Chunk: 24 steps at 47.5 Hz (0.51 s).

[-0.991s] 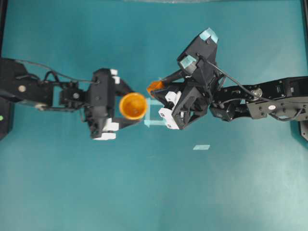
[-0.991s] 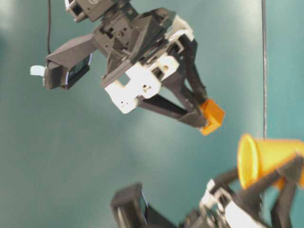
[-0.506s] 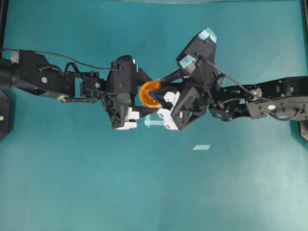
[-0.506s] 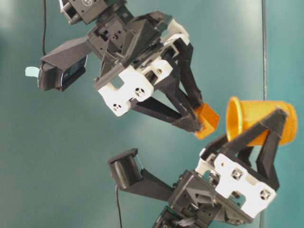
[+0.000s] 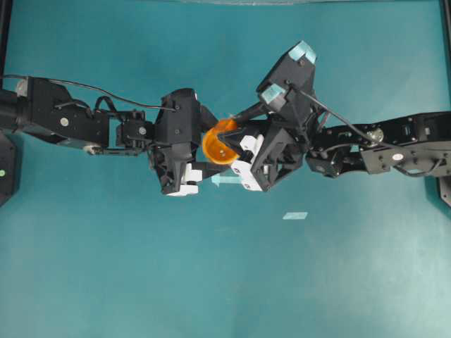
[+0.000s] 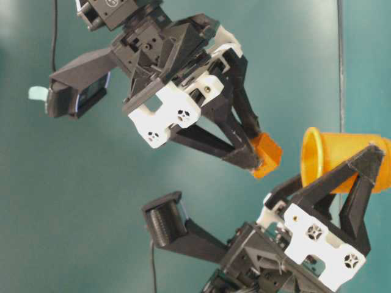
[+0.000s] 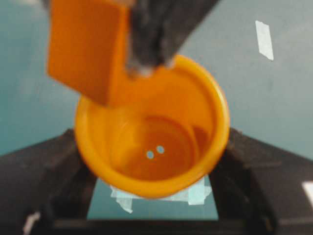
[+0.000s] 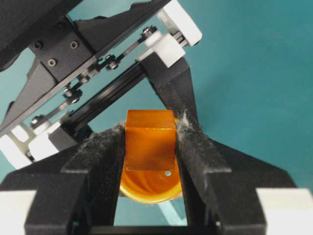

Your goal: Hold the block with right arm and the cup with left arm, then put the block into the cup.

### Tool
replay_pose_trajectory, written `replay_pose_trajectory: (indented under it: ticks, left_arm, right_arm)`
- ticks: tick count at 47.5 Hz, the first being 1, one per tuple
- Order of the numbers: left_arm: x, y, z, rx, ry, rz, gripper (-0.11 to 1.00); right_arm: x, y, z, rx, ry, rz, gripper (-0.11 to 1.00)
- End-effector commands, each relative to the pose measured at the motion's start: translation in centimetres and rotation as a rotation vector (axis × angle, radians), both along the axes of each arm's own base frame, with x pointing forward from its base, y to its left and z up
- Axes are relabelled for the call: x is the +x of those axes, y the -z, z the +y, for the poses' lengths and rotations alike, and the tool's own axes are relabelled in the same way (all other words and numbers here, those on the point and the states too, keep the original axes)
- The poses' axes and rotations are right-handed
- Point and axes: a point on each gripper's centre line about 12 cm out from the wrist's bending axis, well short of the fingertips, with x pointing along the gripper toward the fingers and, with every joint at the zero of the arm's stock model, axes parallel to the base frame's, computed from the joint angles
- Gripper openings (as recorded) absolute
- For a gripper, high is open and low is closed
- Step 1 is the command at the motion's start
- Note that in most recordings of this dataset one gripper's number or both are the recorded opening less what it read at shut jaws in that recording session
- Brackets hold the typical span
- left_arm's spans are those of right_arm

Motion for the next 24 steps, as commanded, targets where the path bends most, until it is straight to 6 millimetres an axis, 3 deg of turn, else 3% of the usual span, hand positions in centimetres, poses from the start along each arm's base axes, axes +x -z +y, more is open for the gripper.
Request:
replay_pose_trajectory:
  ticks: [1, 10, 18, 24]
  left_arm:
    - [0.32, -1.07, -0.06, 0.004, 0.004, -0.034, 0.63]
    - [0.34, -1.18, -0.06, 0.004, 0.004, -0.040, 0.63]
    - [0.34, -1.18, -0.06, 0.004, 0.004, -0.040, 0.63]
    - [0.27, -1.10, -0.06, 0.005, 0.005, -0.038, 0.63]
  right_arm:
    - [0.33, -1.43, 0.12, -0.015, -0.017, -0.034, 0.40]
    - [0.46, -1.57, 0.42, -0.033, -0.061, -0.037, 0.41]
    - [0.47, -1.46, 0.45, -0.036, -0.066, -0.034, 0.59]
    - [0.41, -1.43, 0.32, -0.042, -0.056, -0.029, 0.63]
